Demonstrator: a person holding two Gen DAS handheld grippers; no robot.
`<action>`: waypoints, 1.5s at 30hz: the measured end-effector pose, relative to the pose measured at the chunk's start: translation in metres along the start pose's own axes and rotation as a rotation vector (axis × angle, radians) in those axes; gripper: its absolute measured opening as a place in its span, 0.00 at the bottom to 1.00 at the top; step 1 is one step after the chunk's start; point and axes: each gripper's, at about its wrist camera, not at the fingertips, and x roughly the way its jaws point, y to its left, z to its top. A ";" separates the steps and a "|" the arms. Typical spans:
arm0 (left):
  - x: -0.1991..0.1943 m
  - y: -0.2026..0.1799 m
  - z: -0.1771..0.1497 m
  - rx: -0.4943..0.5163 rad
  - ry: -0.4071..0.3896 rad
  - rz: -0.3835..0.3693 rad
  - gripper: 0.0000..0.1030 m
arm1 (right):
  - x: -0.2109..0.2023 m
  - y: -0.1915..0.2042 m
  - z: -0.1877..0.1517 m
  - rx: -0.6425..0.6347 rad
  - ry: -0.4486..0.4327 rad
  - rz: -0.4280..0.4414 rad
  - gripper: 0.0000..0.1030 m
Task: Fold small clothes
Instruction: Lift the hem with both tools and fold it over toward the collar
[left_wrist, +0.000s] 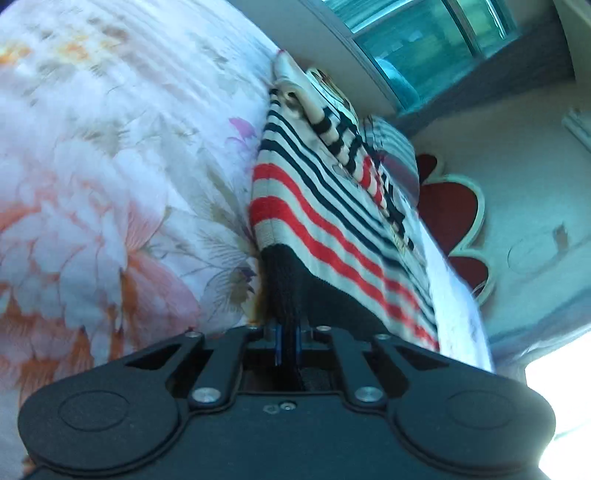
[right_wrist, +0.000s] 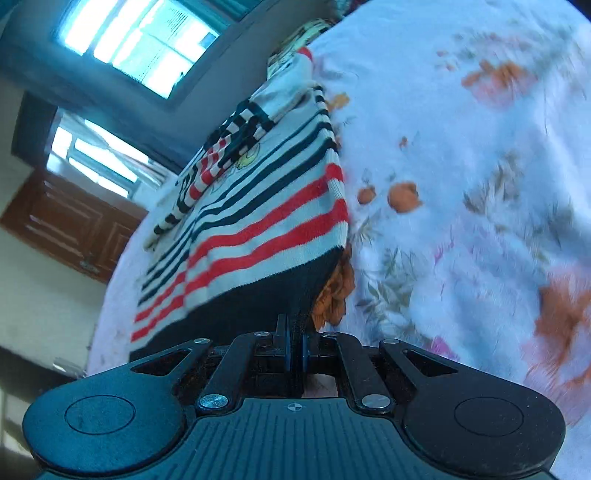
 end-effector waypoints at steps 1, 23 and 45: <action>-0.002 -0.003 0.001 0.009 -0.006 0.005 0.05 | -0.001 0.002 0.001 0.001 -0.009 0.002 0.04; 0.068 -0.122 0.176 0.177 -0.207 -0.061 0.05 | 0.081 0.095 0.244 -0.050 -0.168 0.115 0.05; 0.233 -0.099 0.295 0.382 -0.113 0.159 0.51 | 0.271 0.084 0.332 -0.450 -0.090 -0.055 0.58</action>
